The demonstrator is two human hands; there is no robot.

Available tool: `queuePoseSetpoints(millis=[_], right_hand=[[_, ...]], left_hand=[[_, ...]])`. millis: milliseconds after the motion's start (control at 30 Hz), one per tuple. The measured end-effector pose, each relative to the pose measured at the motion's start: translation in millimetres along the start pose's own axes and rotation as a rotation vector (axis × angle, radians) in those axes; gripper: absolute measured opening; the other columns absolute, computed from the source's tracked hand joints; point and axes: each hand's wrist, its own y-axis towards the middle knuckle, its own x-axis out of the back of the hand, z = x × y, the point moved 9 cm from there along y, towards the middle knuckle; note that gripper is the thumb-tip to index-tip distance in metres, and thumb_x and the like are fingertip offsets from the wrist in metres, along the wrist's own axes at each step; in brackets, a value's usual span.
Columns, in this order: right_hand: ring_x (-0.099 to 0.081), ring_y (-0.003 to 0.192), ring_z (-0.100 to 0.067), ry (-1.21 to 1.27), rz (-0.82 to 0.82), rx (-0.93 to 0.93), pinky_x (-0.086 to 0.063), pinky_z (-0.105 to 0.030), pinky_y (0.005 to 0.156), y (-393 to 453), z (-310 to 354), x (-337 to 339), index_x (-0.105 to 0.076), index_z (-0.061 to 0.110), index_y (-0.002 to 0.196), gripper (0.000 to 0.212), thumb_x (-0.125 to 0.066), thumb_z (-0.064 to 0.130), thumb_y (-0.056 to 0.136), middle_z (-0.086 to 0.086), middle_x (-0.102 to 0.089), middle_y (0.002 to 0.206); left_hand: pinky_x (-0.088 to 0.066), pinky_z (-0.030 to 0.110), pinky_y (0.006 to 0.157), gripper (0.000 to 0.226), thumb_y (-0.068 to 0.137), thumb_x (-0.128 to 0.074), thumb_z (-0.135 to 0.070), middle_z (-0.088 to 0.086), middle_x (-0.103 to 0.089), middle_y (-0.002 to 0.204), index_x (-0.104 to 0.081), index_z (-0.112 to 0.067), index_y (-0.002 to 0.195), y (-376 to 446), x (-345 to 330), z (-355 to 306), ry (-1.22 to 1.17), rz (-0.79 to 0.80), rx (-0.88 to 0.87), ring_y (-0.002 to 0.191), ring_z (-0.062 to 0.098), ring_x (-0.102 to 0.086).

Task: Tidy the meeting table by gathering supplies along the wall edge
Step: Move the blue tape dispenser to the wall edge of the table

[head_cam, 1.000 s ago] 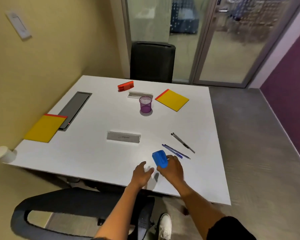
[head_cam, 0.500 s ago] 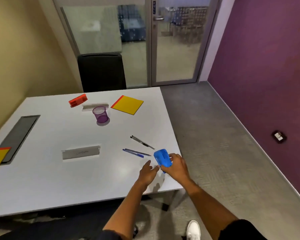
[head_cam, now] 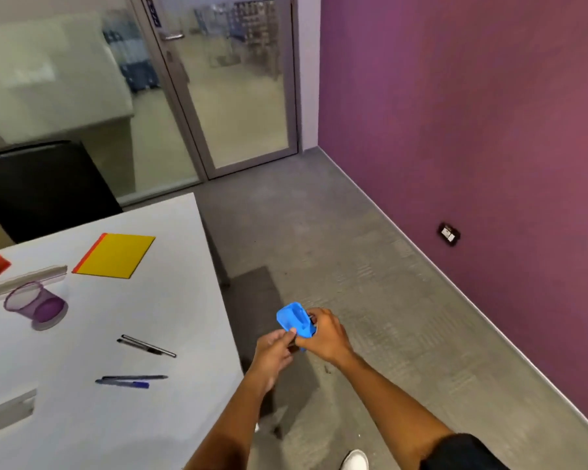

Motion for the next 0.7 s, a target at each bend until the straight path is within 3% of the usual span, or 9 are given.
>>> queuePoseSetpoints(millis=[100,233,300,533,700], right_hand=[[-0.061,0.098,-0.017,-0.018,-0.005,-0.031,-0.049,-0.027,0.079,21.8,-20.7,30.1,-0.066,0.017,0.107,0.051,-0.080,0.035,0.062,-0.001,-0.065,0.104],[-0.058,0.099,-0.014,-0.031,0.037,-0.018,-0.048,-0.025,0.080,63.3,-36.1,46.2,-0.058,0.020,0.121,0.064,-0.078,0.038,0.063,0.001,-0.059,0.111],[-0.057,0.099,-0.012,-0.021,0.067,-0.010,-0.049,-0.026,0.083,83.0,-36.5,50.2,-0.055,0.021,0.125,0.067,-0.077,0.037,0.065,0.001,-0.057,0.114],[-0.067,0.092,-0.017,0.066,0.139,-0.019,-0.057,-0.032,0.083,195.9,-41.5,68.2,-0.061,0.019,0.124,0.044,-0.064,0.022,0.080,-0.007,-0.064,0.113],[-0.067,0.091,-0.017,0.048,0.106,-0.036,-0.052,-0.022,0.081,312.2,-18.1,94.9,-0.065,0.012,0.120,0.033,-0.055,0.008,0.088,-0.006,-0.070,0.112]], left_hand=[[-0.047,0.024,0.069,0.012,0.090,-0.062,-0.024,-0.004,-0.070,0.069,-0.065,-0.014,0.084,28.0,-35.6,-19.9,-0.037,-0.010,-0.012,0.061,0.004,-0.065],[-0.053,0.029,0.081,0.019,0.088,-0.066,-0.023,0.008,-0.075,0.094,-0.067,-0.009,0.101,68.1,-58.8,-38.7,-0.092,0.020,0.007,0.087,0.018,-0.071],[-0.055,0.028,0.075,0.025,0.087,-0.067,-0.020,0.013,-0.074,0.100,-0.066,-0.008,0.109,91.0,-61.7,-48.2,-0.123,0.033,0.006,0.090,0.020,-0.071],[-0.057,0.025,0.064,0.030,0.086,-0.068,-0.012,0.017,-0.072,0.101,-0.063,0.000,0.112,202.7,-67.7,-101.4,-0.148,0.047,0.018,0.079,0.019,-0.071],[-0.055,0.022,0.059,0.014,0.086,-0.068,-0.010,0.011,-0.071,0.089,-0.063,-0.006,0.099,285.7,-61.1,-183.7,-0.132,0.077,-0.024,0.070,0.015,-0.071]])
